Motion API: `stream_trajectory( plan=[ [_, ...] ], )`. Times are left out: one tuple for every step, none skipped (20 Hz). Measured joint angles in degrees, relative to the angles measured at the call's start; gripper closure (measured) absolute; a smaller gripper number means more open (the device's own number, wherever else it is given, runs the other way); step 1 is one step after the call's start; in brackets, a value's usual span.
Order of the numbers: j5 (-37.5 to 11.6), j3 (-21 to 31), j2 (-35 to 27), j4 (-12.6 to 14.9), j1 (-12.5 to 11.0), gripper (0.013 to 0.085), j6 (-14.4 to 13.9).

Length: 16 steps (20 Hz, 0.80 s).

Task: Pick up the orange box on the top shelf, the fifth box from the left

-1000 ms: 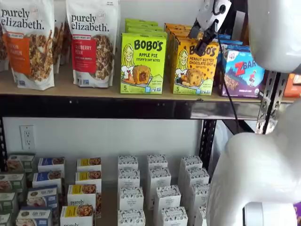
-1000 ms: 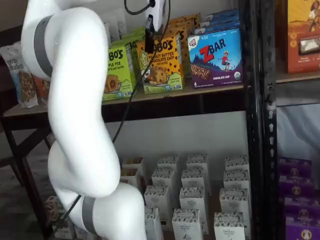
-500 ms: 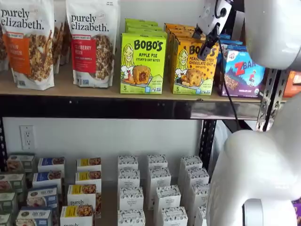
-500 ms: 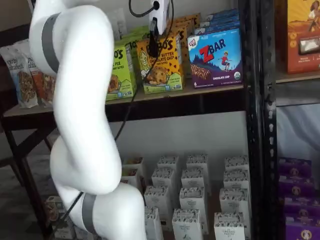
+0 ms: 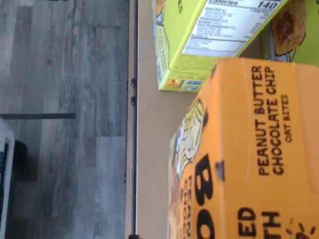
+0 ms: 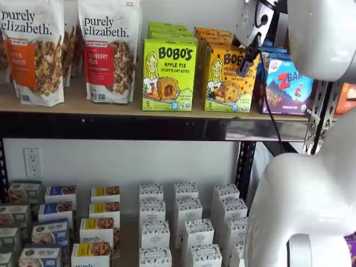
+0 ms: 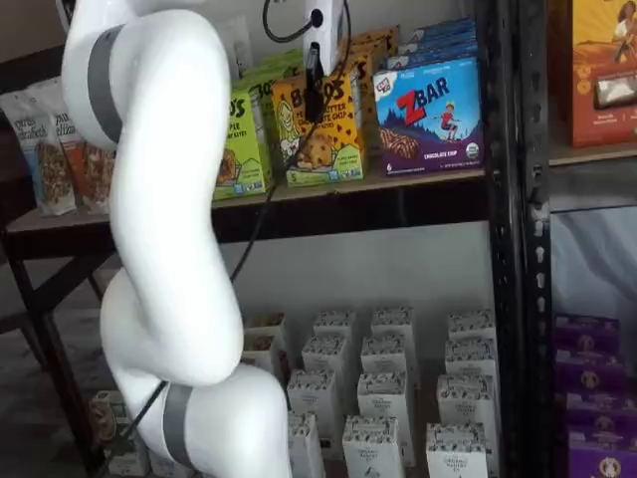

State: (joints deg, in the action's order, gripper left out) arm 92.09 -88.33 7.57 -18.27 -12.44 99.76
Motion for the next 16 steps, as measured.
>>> stream_trajectory(
  plan=[
    [0.5,-0.3,-0.2,0.1,-0.1,0.013,0.1],
    [0.9,-0.5,-0.5,0.0,-0.3,0.013,0.3],
    [1.3,-0.8,-0.7,0.0,-0.5,0.013,0.4],
    [1.7,-1.1,-0.9,-0.2,-0.7,0.013,0.5],
    [1.9,-1.2,-1.0,-0.4,-0.9,0.013,0.7],
    [1.9,-1.2,-1.0,-0.5,-1.0,0.013,0.8],
    [1.9,-1.2,-1.0,-0.7,-1.1,0.013,0.9],
    [1.8,-1.1,-1.0,-0.8,-1.2,0.013,1.0],
    [1.6,-1.0,-0.9,-0.9,-1.3,0.013,1.0],
    [1.2,-0.7,-0.7,-1.0,-1.4,0.013,1.1],
    [0.7,-0.3,-0.5,-1.2,-1.4,0.013,1.2],
    [0.0,0.1,-0.2,-1.3,-1.4,0.013,1.3],
    [-0.5,0.4,0.0,-1.3,-1.4,0.013,1.3],
    [-0.7,0.5,0.1,-1.2,-1.4,0.013,1.3],
    [-0.7,0.5,0.0,-1.0,-1.4,0.013,1.3],
    [-0.7,0.5,0.0,-1.0,-1.4,0.013,1.3]
  ],
)
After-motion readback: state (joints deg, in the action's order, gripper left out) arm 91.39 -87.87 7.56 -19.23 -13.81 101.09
